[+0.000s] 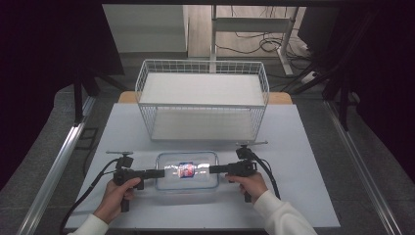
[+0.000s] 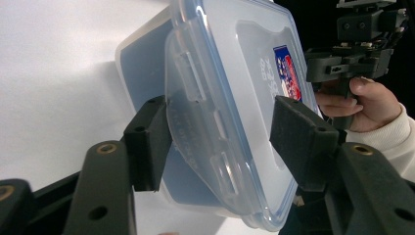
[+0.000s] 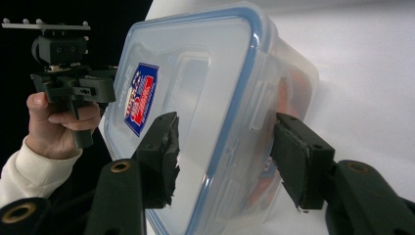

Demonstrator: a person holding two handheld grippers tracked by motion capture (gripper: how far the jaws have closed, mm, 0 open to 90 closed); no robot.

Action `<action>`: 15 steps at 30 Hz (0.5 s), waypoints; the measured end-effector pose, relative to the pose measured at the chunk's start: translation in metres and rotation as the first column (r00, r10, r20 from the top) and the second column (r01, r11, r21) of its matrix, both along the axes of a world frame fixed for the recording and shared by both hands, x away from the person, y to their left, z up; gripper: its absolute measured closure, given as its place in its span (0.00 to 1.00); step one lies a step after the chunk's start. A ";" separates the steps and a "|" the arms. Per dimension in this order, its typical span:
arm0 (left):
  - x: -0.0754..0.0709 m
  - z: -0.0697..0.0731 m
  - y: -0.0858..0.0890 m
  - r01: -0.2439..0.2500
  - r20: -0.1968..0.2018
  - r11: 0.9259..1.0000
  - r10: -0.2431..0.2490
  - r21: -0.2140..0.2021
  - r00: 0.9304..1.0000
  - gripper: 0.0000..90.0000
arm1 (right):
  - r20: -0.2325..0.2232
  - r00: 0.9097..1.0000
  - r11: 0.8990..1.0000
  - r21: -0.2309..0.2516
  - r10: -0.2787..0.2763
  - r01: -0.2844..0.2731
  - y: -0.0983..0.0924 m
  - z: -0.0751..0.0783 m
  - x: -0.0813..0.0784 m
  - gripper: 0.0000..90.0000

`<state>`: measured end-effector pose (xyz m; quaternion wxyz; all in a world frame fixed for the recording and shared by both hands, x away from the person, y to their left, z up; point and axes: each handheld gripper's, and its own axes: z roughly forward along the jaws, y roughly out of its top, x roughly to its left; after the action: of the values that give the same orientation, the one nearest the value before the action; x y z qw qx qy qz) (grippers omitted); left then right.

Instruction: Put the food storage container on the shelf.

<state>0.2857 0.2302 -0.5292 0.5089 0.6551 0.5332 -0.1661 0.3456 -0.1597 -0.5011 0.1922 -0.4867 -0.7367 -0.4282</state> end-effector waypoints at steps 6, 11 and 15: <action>-0.006 0.006 0.001 -0.017 0.017 1.000 0.017 0.002 1.000 0.52 | 0.015 1.000 1.000 0.002 -0.020 0.020 -0.001 0.007 -0.007 0.55; -0.008 0.008 0.000 -0.017 0.024 1.000 0.017 0.006 1.000 0.54 | 0.023 0.999 1.000 -0.003 -0.026 0.027 -0.001 0.009 -0.010 0.55; -0.010 0.011 0.000 -0.019 0.034 1.000 0.018 0.009 0.999 0.55 | 0.027 0.999 1.000 -0.003 -0.031 0.031 -0.002 0.012 -0.012 0.56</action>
<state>0.2758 0.2302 -0.5181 0.5162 0.6553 0.5313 -0.1478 0.3333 -0.1617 -0.4895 0.1748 -0.4925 -0.7323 -0.4365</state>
